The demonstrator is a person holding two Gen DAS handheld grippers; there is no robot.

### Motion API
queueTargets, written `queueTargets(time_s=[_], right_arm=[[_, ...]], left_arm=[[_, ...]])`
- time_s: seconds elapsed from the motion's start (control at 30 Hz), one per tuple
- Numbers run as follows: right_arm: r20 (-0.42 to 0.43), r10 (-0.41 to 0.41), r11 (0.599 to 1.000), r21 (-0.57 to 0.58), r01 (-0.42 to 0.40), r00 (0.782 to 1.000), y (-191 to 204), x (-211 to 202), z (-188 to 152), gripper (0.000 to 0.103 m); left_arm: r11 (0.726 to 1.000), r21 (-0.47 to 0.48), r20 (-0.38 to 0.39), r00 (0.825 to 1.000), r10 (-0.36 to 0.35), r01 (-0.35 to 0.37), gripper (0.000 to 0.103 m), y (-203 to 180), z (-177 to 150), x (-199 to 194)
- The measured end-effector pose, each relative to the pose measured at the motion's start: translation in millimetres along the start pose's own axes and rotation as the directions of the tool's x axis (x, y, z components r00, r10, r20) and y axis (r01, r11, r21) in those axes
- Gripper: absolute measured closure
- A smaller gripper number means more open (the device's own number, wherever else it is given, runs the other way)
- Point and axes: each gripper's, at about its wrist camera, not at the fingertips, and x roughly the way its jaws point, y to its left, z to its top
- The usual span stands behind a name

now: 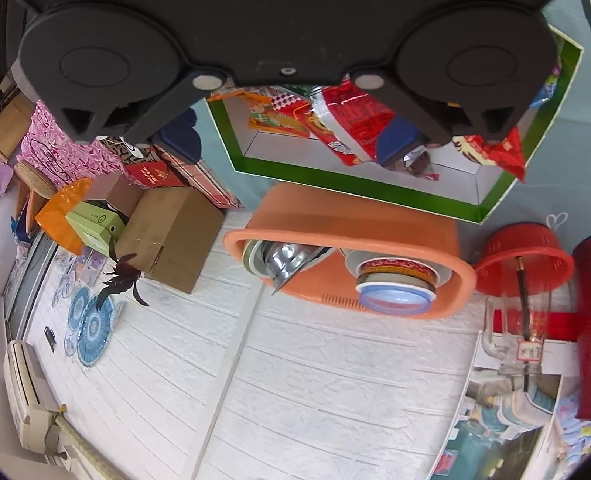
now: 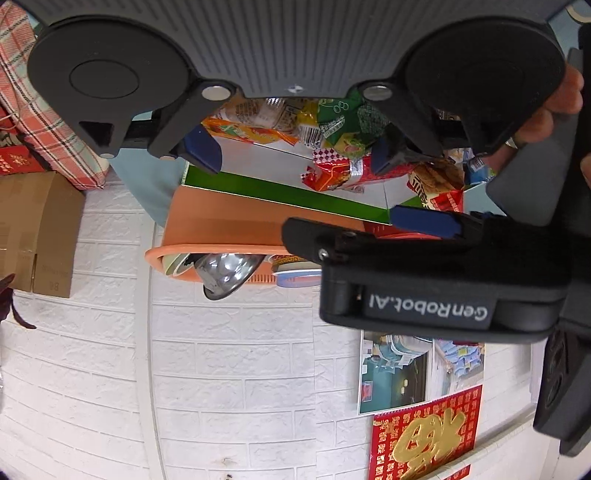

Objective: Organize snacks
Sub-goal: 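Lower the orange chip bag into the green box and open both tools, then grasp the red-white stick packet with the left tool while the right tool grasps the clear brown-snack bag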

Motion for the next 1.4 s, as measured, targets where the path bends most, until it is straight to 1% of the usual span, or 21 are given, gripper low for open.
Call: queueTargets(time_s=[0.27, 0.33, 0.4, 0.5, 0.6, 0.73, 0.87, 1.0, 1.03, 1.07, 1.1, 1.13, 1.17, 1.2, 1.3, 1.4], right_arm=[[0.033, -0.004, 1.000, -0.012, 0.005, 0.999, 12.1, -30.2, 4.8, 0.000], [0.036, -0.001, 1.000, -0.018, 0.002, 0.999, 18.1, -40.4, 4.0, 0.000], [0.037, 0.008, 1.000, -0.026, -0.007, 0.999, 24.3, -50.8, 2.2, 0.000], [0.020, 0.026, 0.999, -0.036, -0.025, 0.999, 36.0, -64.2, -1.4, 0.000], [-0.018, 0.049, 0.998, -0.040, -0.050, 0.999, 50.4, -72.6, -8.3, 0.000], [-0.078, 0.088, 0.994, -0.051, -0.092, 0.993, 70.1, -80.0, -21.9, 0.000], [-0.168, 0.127, 0.989, -0.050, -0.137, 0.978, 88.7, -80.7, -41.6, 0.000], [-0.231, 0.159, 0.986, -0.009, -0.166, 0.960, 98.2, -75.2, -58.4, 0.000], [-0.243, 0.172, 0.984, 0.007, -0.176, 0.955, 99.1, -72.7, -60.9, 0.000], [-0.255, 0.188, 0.982, 0.024, -0.189, 0.948, 100.7, -70.7, -64.4, 0.000], [-0.263, 0.198, 0.980, 0.033, -0.196, 0.944, 101.9, -68.3, -66.7, 0.000], [-0.270, 0.200, 0.980, 0.038, -0.197, 0.942, 104.1, -67.2, -69.8, 0.000], [-0.279, 0.200, 0.980, 0.039, -0.197, 0.939, 105.7, -66.1, -72.1, 0.000], [-0.287, 0.203, 0.979, 0.037, -0.201, 0.936, 107.4, -65.0, -74.3, 0.000], [-0.301, 0.215, 0.976, 0.031, -0.216, 0.929, 111.8, -64.3, -78.4, 0.000], [-0.302, 0.217, 0.975, 0.026, -0.219, 0.928, 113.7, -64.4, -80.6, 0.000]], left_arm=[[1.000, -0.010, -0.024, 1.000, 0.016, -0.016, 0.000, -3.4, -5.5, -21.4], [1.000, -0.010, -0.032, 0.999, 0.008, -0.008, 0.000, -5.3, -7.5, -30.6], [1.000, -0.008, -0.037, 0.999, -0.015, 0.015, 0.000, -5.9, -10.5, -43.4], [0.999, 0.023, -0.050, 0.998, -0.023, 0.024, 0.000, -6.5, -17.7, -61.8], [0.999, 0.041, -0.065, 0.998, 0.009, -0.006, 0.000, -4.3, -27.1, -79.4], [0.999, 0.031, -0.097, 0.995, -0.008, 0.011, 0.000, 6.5, -43.9, -101.2], [0.999, 0.040, -0.124, 0.992, -0.007, 0.012, 0.000, 21.0, -62.1, -116.9], [1.000, -0.020, -0.158, 0.987, -0.021, 0.018, 0.000, 44.0, -76.2, -121.4], [0.999, -0.034, -0.170, 0.985, -0.027, 0.021, 0.013, 48.7, -79.3, -120.2], [0.999, -0.047, -0.185, 0.982, -0.032, 0.024, 0.018, 54.1, -84.5, -119.9], [0.998, -0.053, -0.199, 0.979, -0.033, 0.023, 0.027, 57.4, -88.3, -118.0], [0.998, -0.060, -0.216, 0.976, -0.038, 0.025, 0.041, 60.6, -92.8, -116.3], [0.997, -0.068, -0.233, 0.971, -0.048, 0.033, 0.048, 63.2, -97.4, -114.3], [0.996, -0.080, -0.251, 0.966, -0.065, 0.046, 0.057, 65.8, -101.8, -112.3], [0.991, -0.110, -0.294, 0.950, -0.104, 0.075, 0.057, 71.9, -114.0, -107.3], [0.987, -0.126, -0.313, 0.940, -0.133, 0.097, 0.057, 74.8, -120.9, -104.3]])
